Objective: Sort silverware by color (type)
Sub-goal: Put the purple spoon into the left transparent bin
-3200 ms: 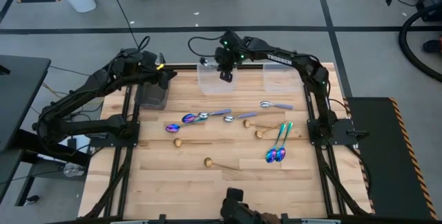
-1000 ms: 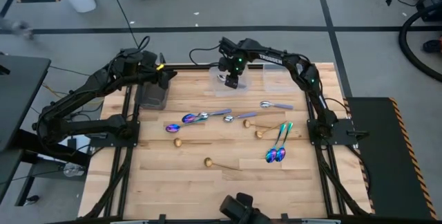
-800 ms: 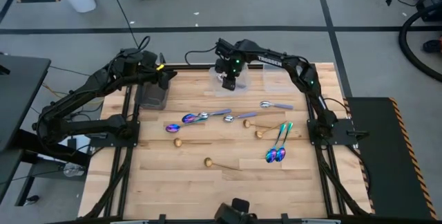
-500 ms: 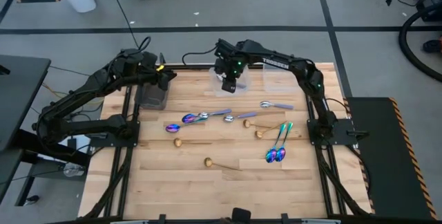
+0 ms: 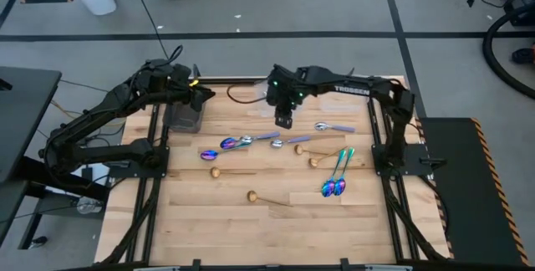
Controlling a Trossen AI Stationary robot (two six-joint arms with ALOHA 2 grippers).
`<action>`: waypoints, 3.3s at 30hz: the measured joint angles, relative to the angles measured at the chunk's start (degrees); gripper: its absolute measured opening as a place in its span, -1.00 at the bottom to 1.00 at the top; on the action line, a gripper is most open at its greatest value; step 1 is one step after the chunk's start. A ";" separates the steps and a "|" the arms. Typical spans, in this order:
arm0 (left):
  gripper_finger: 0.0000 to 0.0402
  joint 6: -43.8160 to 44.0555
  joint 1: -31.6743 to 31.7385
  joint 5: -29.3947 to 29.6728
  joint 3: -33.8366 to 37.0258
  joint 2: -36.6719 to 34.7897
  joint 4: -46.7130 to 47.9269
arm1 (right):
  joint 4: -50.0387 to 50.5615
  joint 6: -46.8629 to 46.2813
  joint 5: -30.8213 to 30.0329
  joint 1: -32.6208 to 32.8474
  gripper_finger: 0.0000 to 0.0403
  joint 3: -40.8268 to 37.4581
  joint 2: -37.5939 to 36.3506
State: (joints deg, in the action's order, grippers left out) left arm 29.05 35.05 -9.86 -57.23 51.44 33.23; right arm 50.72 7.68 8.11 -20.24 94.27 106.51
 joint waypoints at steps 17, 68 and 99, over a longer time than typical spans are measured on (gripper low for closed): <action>-0.26 -1.20 -0.10 3.37 0.02 3.19 -2.40 | -11.46 7.50 3.36 3.13 -0.27 -22.68 -3.64; -0.26 1.75 -1.79 3.14 0.02 4.35 -4.79 | -42.19 12.02 0.74 4.42 -0.79 -43.88 -3.81; -0.26 -4.24 -1.46 1.46 -3.21 3.65 -15.02 | -37.46 8.83 4.11 2.58 -0.77 -26.74 -3.42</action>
State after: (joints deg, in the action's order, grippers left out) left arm 24.82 33.58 -8.40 -60.45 55.09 18.22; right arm 13.26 16.52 12.22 -17.66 67.53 103.09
